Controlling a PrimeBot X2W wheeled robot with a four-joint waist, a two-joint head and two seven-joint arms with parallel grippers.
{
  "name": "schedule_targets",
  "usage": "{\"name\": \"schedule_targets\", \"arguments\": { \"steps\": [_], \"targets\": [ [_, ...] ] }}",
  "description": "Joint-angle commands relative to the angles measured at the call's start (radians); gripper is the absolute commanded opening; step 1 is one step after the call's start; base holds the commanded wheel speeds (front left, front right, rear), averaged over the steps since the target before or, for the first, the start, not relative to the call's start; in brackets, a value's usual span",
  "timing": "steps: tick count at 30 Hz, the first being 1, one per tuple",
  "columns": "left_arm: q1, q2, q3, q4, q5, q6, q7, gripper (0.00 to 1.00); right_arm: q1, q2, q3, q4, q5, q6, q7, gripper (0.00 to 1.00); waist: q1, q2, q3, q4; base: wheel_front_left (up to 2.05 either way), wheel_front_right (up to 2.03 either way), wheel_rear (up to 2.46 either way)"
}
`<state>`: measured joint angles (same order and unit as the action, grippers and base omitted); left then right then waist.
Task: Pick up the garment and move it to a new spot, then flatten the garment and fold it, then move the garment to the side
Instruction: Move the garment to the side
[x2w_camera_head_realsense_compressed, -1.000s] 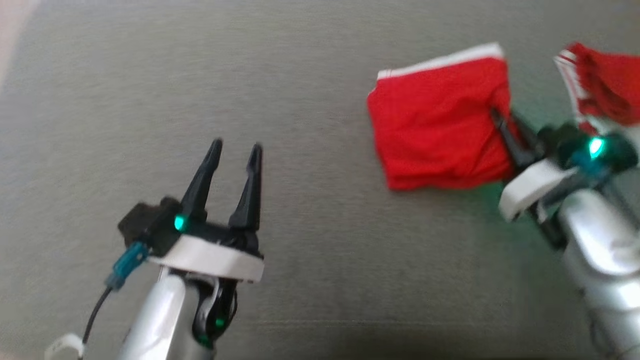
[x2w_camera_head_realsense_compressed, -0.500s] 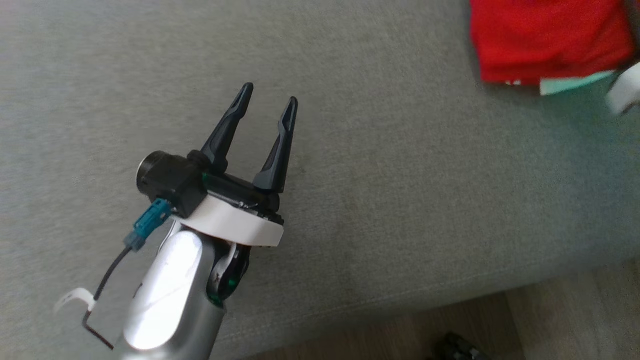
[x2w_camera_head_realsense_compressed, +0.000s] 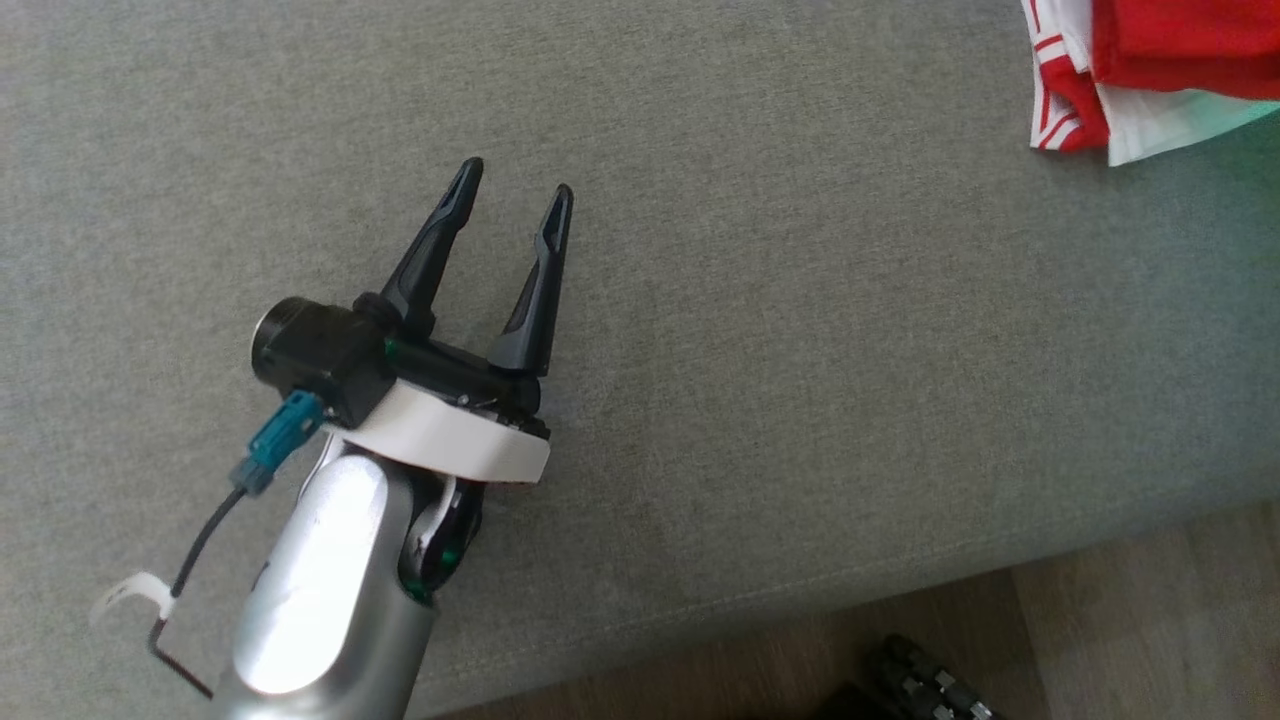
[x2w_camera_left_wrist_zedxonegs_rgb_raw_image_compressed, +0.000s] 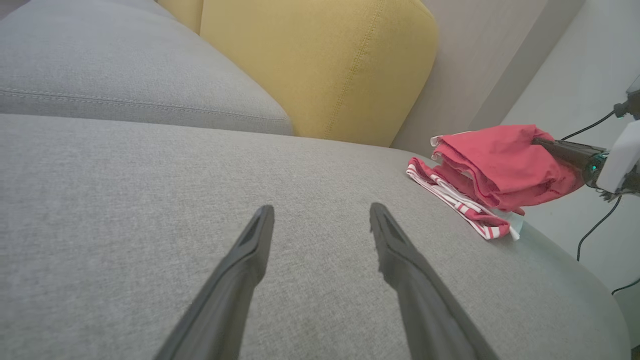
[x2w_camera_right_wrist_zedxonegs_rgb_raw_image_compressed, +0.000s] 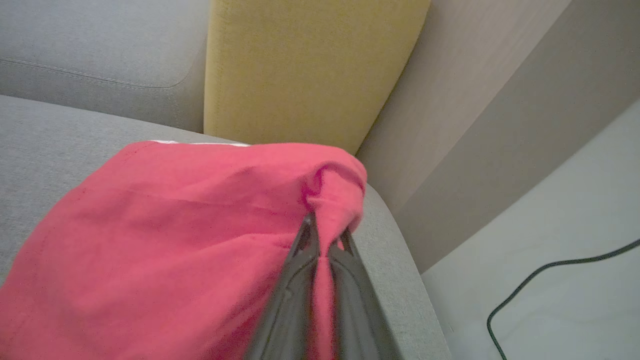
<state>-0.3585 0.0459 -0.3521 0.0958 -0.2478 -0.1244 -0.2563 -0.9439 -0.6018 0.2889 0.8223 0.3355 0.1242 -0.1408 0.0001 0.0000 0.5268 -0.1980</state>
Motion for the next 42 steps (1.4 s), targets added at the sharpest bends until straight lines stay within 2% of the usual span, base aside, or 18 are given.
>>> {"name": "schedule_targets", "arguments": {
  "steps": [1,6,11,17,23,25,31,38,42],
  "targets": [
    [-0.018,0.004,0.027,-0.039,0.005,-0.006,-0.006,1.0,-0.006,-0.011,-0.015,-0.01,-0.014,0.007,-0.012,1.0,-0.0001,0.0,-0.001,0.003,0.0,0.0,0.0],
    [-0.014,0.004,0.029,-0.036,-0.002,-0.006,-0.006,1.0,-0.01,0.003,-0.037,0.01,-0.052,0.007,-0.005,1.0,-0.0001,0.0,-0.013,0.013,0.0,0.0,0.0],
    [-0.006,0.004,0.032,-0.032,-0.023,-0.006,-0.006,1.0,-0.009,0.034,-0.056,-0.024,-0.065,0.007,-0.019,1.0,-0.0001,0.0,-0.056,0.029,0.0,0.0,0.0],
    [0.018,0.004,0.059,-0.046,-0.061,-0.006,-0.006,1.0,0.034,0.129,-0.051,-0.15,-0.053,0.007,-0.053,1.0,-0.0001,0.0,-0.148,0.076,0.0,0.0,0.0],
    [0.057,0.004,0.096,-0.062,-0.08,0.006,-0.006,1.0,0.172,0.238,-0.053,-0.308,-0.02,0.007,-0.084,1.0,-0.0001,0.0,-0.242,0.149,0.0,0.0,0.0],
    [0.064,0.004,0.103,-0.065,-0.083,0.011,-0.006,1.0,0.2,0.254,-0.058,-0.331,-0.015,0.007,-0.088,1.0,-0.0001,0.0,-0.255,0.159,0.0,0.0,0.0],
    [0.115,0.004,0.142,-0.062,-0.081,0.032,-0.006,1.0,0.372,0.348,-0.092,-0.441,-0.042,0.007,-0.11,1.0,-0.0001,0.0,-0.328,0.212,0.0,0.0,0.0],
    [0.176,0.004,0.158,-0.056,-0.032,0.033,-0.006,1.0,0.562,0.46,-0.158,-0.522,-0.122,0.007,-0.12,1.0,-0.0001,0.0,-0.38,0.241,0.0,0.0,0.0],
    [0.207,0.004,0.182,-0.065,-0.033,0.058,-0.006,1.0,0.636,0.512,-0.202,-0.577,-0.132,0.007,-0.12,1.0,-0.0001,0.0,-0.393,0.244,0.0,0.0,0.0]
  ]
}}
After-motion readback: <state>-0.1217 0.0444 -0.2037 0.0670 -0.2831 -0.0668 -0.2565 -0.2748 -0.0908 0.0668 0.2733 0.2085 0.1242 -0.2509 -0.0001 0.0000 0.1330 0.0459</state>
